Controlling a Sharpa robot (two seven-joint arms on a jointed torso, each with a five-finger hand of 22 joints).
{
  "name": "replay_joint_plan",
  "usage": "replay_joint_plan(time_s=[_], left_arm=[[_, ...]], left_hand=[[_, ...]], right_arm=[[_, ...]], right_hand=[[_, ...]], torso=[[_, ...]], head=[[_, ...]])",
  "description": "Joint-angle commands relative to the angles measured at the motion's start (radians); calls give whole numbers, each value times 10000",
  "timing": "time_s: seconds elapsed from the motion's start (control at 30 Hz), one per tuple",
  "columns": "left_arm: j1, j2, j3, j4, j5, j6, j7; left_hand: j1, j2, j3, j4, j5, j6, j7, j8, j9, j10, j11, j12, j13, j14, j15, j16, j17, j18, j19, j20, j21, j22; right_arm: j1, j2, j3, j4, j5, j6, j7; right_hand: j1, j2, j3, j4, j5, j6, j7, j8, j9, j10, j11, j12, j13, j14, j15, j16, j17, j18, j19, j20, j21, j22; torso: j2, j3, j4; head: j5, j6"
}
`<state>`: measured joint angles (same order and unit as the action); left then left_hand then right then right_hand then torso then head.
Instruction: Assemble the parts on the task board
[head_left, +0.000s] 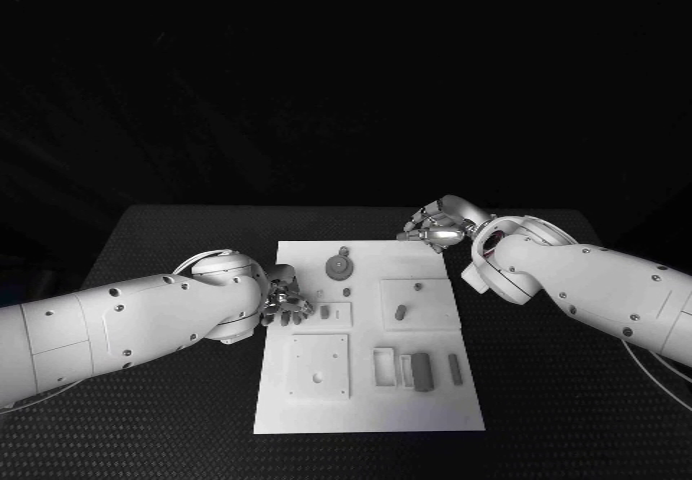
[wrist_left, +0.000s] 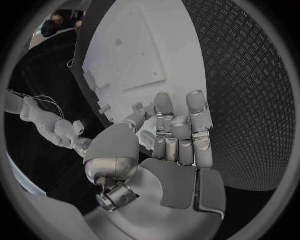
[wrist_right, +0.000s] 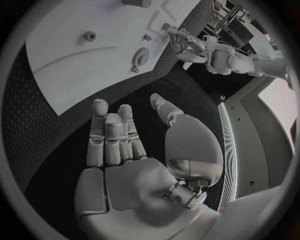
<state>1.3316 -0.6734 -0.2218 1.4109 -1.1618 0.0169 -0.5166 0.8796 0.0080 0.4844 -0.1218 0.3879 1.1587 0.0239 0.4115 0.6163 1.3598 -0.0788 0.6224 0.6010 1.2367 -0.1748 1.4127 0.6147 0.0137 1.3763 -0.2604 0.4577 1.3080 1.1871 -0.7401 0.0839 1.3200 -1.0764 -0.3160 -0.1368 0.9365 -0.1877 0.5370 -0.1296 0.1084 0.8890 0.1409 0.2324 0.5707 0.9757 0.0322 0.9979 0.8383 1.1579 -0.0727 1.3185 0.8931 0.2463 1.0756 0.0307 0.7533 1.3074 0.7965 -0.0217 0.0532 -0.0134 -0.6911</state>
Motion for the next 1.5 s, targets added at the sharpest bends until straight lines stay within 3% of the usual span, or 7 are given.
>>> replay_joint_plan(time_s=[0.03, 0.47, 1.0, 1.23, 1.5], left_arm=[[-69, -24, -58, -26, -24, 452, -171], [-69, -34, -57, -36, -22, 479, -202], [-68, -33, -55, -43, 45, 499, -204], [-67, -23, -58, -100, 393, 378, -136], [-66, -3, -59, -136, 455, 348, -142]], left_hand=[[283, 122, 1273, -1195, -8, 12, 40, 13, 1, 77, 6, 5, 17, 35, -88, -19, 19, -100, 35, 0, 58, 202], [324, 110, 1265, -1170, -20, 15, 40, 20, 9, 83, 5, 10, 25, 37, -89, -14, 27, -102, 40, 3, 63, 203], [380, 88, 1247, -1147, -24, 31, 31, 39, 27, 104, -3, 32, 45, 47, -95, 1, 43, -101, 52, 2, 77, 207], [231, 186, 1126, -932, 72, -15, 46, 36, 54, 62, 11, 25, 68, 21, -84, -33, 49, -114, 5, 23, 51, 196], [-89, -128, 984, -520, -90, -98, 69, 9, 73, -1, 33, -21, 67, -23, -63, -110, 44, -92, -59, 11, -10, 182]], right_arm=[[-7, -4, 4, 6, -18, 114, 71], [-11, 7, 4, 1, -18, 121, 76], [-15, 7, 4, 2, -18, 123, 78], [-15, -4, 4, 0, -18, 120, 61], [-15, -19, 4, 5, -18, 161, 28]], right_hand=[[-31, 74, 13, 50, 39, -1, 60, -52, 13, -72, 26, 42, -14, -64, -12, -48, -16, 155, -71, -1, -63, 189], [-32, 73, 11, 49, 39, -1, 61, -53, 13, -73, 26, 46, -16, -64, -12, -48, -17, 155, -71, -1, -64, 189], [-33, 73, 10, 49, 39, -1, 61, -54, 14, -75, 26, 50, -20, -65, -12, -48, -18, 155, -72, -1, -65, 189], [-35, 75, 10, 51, 39, -2, 61, -54, 14, -76, 26, 51, -21, -65, -12, -48, -19, 155, -72, 0, -66, 189], [-43, 102, 14, 64, 41, 1, 61, -53, 15, -77, 27, 53, -25, -65, -12, -48, -20, 155, -70, 0, -66, 188]], torso=[[3, -13, 1], [1, -19, -1], [4, 4, -5], [3, 11, -1], [3, 6, -5]], head=[[5, -6], [18, -12], [24, -3], [13, -16], [6, -10]])
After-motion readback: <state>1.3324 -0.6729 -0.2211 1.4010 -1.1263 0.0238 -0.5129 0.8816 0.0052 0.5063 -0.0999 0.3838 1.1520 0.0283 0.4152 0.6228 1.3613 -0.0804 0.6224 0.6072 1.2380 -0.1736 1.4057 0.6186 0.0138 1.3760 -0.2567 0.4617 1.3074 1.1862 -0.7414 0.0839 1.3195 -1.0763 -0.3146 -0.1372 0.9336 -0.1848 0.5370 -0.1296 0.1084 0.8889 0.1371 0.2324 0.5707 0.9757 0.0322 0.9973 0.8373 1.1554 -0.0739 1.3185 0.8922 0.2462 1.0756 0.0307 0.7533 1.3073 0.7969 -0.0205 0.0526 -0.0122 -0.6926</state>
